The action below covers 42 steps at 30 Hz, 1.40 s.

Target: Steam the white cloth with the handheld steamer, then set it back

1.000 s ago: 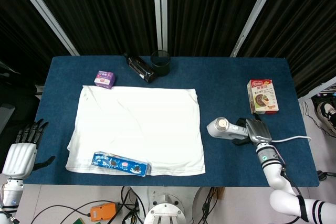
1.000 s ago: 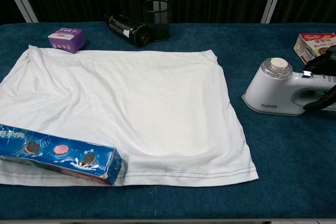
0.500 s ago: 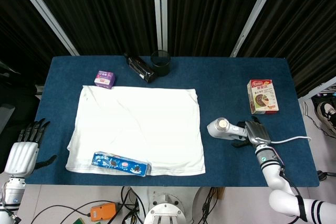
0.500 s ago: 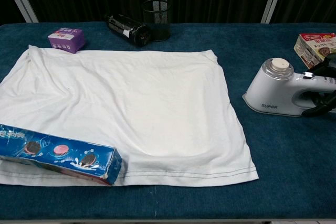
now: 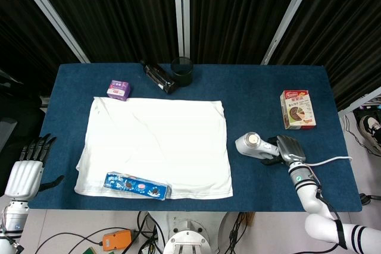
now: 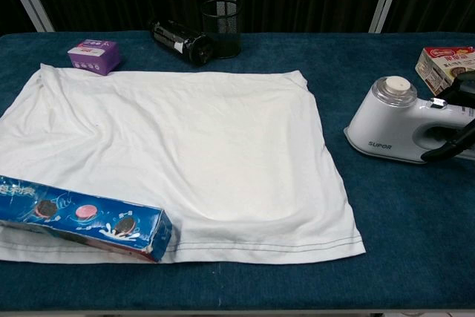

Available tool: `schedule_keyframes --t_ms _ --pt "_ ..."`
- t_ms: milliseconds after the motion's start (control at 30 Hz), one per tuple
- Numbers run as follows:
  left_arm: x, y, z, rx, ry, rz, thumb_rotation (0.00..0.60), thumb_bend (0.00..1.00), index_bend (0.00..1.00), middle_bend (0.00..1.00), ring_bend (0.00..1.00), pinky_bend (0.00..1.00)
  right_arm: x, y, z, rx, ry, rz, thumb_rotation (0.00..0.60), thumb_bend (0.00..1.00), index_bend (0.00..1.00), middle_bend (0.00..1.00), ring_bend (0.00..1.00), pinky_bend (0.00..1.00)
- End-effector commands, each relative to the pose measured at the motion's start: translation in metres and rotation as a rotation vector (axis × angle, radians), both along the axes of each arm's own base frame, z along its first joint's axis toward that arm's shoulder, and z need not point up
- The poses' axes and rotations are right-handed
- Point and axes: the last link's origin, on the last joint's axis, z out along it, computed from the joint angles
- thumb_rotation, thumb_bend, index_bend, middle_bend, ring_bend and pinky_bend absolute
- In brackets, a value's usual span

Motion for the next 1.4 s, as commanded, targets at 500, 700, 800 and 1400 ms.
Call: schedule_keyframes --t_ms 500,700,800,1400 --pt "0.014 0.019 0.0 -0.063 0.042 -0.069 0.6 0.12 0.0 0.03 0.0 0.0 0.042 -0.036 0.044 0.132 -0.009 0.333 0.6 0.38 0.9 0.82 0.91 0.73" --pt "0.037 0.045 -0.018 -0.156 0.018 -0.145 0.589 0.33 0.0 0.03 0.0 0.0 0.072 -0.056 0.061 0.173 -0.042 0.385 0.6 0.45 0.9 0.83 0.93 0.76" --pt "0.05 0.06 -0.033 -0.228 -0.004 -0.17 0.522 0.44 0.0 0.03 0.0 0.0 0.083 -0.064 0.063 0.194 -0.066 0.383 0.6 0.48 0.91 0.83 0.93 0.77" --pt "0.082 0.088 -0.12 -0.572 0.081 -0.155 0.191 0.59 0.0 0.03 0.0 0.0 0.102 -0.102 0.022 0.254 -0.137 0.322 0.6 0.54 0.92 0.84 0.94 0.78"
